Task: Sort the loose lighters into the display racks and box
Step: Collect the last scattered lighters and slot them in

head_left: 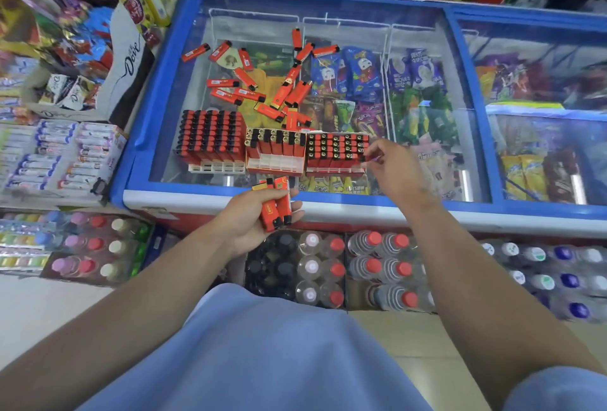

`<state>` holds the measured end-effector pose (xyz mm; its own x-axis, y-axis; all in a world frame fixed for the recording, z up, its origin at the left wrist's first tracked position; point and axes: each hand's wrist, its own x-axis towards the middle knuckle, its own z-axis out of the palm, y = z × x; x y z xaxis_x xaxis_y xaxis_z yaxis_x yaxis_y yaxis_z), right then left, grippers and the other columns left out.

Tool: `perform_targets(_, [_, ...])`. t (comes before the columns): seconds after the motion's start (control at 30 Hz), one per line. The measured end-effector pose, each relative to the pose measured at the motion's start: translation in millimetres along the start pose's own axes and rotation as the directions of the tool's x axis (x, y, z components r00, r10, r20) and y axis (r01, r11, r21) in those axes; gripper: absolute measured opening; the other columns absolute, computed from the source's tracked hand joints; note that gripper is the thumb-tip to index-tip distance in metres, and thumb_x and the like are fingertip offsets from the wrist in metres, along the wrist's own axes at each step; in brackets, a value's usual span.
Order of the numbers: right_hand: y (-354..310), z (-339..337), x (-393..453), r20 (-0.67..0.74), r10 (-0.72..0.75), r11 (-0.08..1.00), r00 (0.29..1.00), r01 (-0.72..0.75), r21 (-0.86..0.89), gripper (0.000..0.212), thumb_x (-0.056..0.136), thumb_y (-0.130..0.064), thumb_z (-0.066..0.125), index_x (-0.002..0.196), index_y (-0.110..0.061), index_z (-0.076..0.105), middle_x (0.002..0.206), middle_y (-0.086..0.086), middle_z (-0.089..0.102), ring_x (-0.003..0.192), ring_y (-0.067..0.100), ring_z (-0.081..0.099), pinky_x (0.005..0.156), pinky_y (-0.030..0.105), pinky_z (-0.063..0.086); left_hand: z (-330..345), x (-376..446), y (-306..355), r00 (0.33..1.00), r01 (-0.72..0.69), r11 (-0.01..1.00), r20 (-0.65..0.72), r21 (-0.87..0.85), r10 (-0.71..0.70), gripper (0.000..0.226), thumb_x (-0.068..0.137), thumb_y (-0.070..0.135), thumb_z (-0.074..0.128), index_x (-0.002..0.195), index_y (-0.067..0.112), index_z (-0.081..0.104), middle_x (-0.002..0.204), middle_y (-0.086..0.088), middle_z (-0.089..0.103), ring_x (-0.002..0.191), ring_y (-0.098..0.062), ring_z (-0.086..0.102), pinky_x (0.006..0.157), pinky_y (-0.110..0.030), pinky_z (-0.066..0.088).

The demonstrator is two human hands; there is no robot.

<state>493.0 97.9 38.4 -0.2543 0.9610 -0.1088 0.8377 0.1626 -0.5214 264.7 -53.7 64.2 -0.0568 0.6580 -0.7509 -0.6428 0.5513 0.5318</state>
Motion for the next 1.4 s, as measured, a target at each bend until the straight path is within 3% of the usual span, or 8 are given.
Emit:
perform_targets(0.17, [-32.6,-2.8,-6.0,0.078,-0.055,0.998,0.995,0.052,0.041,0.016,0.089,-0.020,0.077,0.098,-0.023,0.065,0.082,-0.014,0.064,0.074,0.004,0.060,0.070,0.025,0.048,-10.0,-6.5,-1.6,0.999,-0.033,0.999,0.003,-0.009,0.033,0.020,0.097,0.002,0.063,0.117,-0.005,0.064,0.110,-0.015,0.077,0.102,-0.028,0.075,0.084,-0.042,0.063])
perform_targets(0.33, [-80.5,36.3,-11.6,0.220,-0.169,0.960,0.961,0.110,0.258,0.019,0.087,-0.019,0.080,0.093,-0.031,0.066,0.084,-0.013,0.068,0.073,0.000,0.062,0.076,0.029,0.052,-33.5,-9.3,0.5,0.994,-0.049,0.998,-0.103,-0.046,0.044,0.014,0.097,0.010,0.066,0.106,0.001,0.070,0.109,-0.016,0.077,0.087,-0.020,0.077,0.071,-0.032,0.064])
perform_targets(0.57, [-151.8,109.3,-11.1,0.160,-0.244,0.942,0.957,0.195,0.273,0.014,0.094,-0.029,0.073,0.107,-0.026,0.071,0.098,-0.014,0.072,0.083,0.007,0.067,0.084,0.033,0.056,-80.0,-7.2,16.0,0.981,-0.062,0.992,-0.187,-0.111,0.040,0.018,0.098,0.021,0.068,0.101,0.003,0.066,0.073,-0.005,0.072,0.065,-0.015,0.067,0.071,-0.029,0.054])
perform_targets(0.77, [-200.6,158.5,1.4,0.101,-0.302,0.940,0.948,0.278,0.197,0.019,0.093,-0.024,0.074,0.110,-0.018,0.075,0.109,0.000,0.074,0.098,0.018,0.067,0.092,0.037,0.054,-132.3,0.8,39.5,0.983,-0.055,0.985,-0.179,-0.162,0.025,0.014,0.095,0.017,0.068,0.104,0.009,0.061,0.076,-0.002,0.061,0.059,-0.013,0.058,0.052,-0.026,0.050])
perform_targets(0.93, [-218.3,184.5,11.2,0.060,-0.286,0.956,0.956,0.280,0.088,0.019,0.094,-0.017,0.071,0.113,-0.013,0.073,0.105,0.005,0.075,0.095,0.020,0.068,0.083,0.030,0.051,-166.0,13.9,60.6,0.995,-0.025,0.957,-0.098,-0.288,-0.004,0.020,0.098,0.012,0.059,0.116,0.004,0.058,0.085,-0.012,0.066,0.069,-0.023,0.064,0.065,-0.036,0.057])
perform_targets(1.13, [-224.8,200.6,12.3,-0.061,-0.347,0.935,0.936,0.340,-0.104,0.018,0.083,-0.019,0.082,0.101,-0.018,0.081,0.083,0.001,0.073,0.072,0.025,0.067,0.057,0.033,0.055,-187.9,34.2,82.2,0.998,0.004,0.987,-0.060,-0.158,-0.013,0.024,0.101,0.013,0.061,0.120,-0.001,0.065,0.096,-0.012,0.075,0.080,-0.023,0.074,0.074,-0.039,0.063])
perform_targets(1.27, [-236.2,204.5,10.2,-0.049,-0.396,0.877,0.917,0.362,-0.317,0.038,0.076,-0.014,0.087,0.111,-0.029,0.079,0.075,-0.003,0.059,0.057,0.019,0.058,0.042,0.021,0.035,-193.9,40.4,90.7,1.000,-0.017,0.997,0.009,-0.071,0.018,0.019,0.100,0.012,0.061,0.116,0.003,0.066,0.108,-0.011,0.077,0.093,-0.025,0.076,0.086,-0.045,0.061])
perform_targets(1.4, [-252.6,190.0,-4.8,-0.036,-0.193,0.981,0.980,0.193,-0.025,0.033,0.101,-0.035,0.061,0.133,-0.028,0.065,0.100,-0.008,0.065,0.074,0.004,0.060,0.060,0.027,0.050,-198.2,44.2,98.0,0.997,-0.035,0.999,0.068,0.000,0.035,0.021,0.097,0.010,0.065,0.118,0.007,0.067,0.112,-0.010,0.077,0.096,-0.027,0.076,0.072,-0.035,0.063])
